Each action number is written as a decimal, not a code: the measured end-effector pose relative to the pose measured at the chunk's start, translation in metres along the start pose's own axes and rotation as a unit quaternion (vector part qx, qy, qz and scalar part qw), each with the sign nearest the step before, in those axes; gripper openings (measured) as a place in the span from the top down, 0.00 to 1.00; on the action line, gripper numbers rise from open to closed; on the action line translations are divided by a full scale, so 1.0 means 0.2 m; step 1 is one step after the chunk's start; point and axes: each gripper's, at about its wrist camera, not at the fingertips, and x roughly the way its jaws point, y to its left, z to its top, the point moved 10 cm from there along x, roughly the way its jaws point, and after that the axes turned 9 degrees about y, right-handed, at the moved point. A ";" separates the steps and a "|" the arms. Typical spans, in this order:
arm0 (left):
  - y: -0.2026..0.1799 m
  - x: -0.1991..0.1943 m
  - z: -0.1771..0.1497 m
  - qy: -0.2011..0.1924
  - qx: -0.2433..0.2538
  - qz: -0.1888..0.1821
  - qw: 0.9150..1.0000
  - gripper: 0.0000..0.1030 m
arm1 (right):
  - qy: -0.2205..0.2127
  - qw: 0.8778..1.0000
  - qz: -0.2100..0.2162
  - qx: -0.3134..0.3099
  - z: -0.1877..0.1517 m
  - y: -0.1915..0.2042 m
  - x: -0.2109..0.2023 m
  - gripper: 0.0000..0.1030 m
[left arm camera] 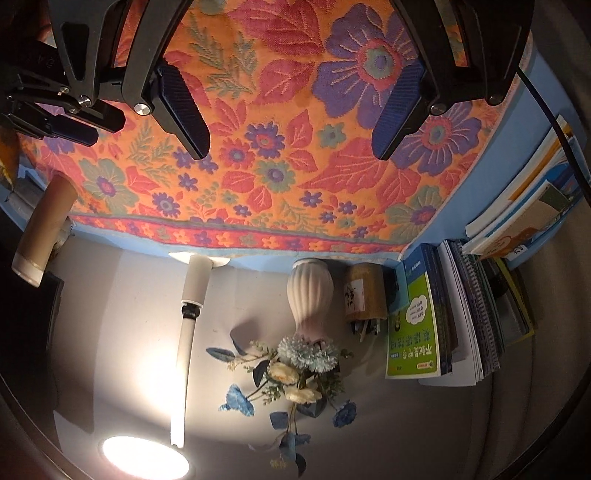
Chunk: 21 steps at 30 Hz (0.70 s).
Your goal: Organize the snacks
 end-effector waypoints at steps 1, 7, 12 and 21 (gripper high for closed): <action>-0.01 0.04 -0.03 0.011 0.000 0.001 1.000 0.13 | 0.005 1.000 -0.003 0.003 -0.01 -0.01 0.03 0.49; 0.00 0.23 -0.12 0.046 -0.004 0.018 0.999 0.13 | 0.029 0.999 -0.031 0.011 -0.07 -0.07 0.14 0.47; 0.00 0.20 -0.12 0.034 -0.008 0.017 0.999 0.13 | 0.027 0.998 -0.054 -0.006 -0.07 -0.05 0.14 0.32; 0.05 0.24 -0.14 0.052 -0.034 0.002 0.998 0.12 | 0.029 0.998 -0.059 -0.012 -0.08 -0.05 0.15 0.27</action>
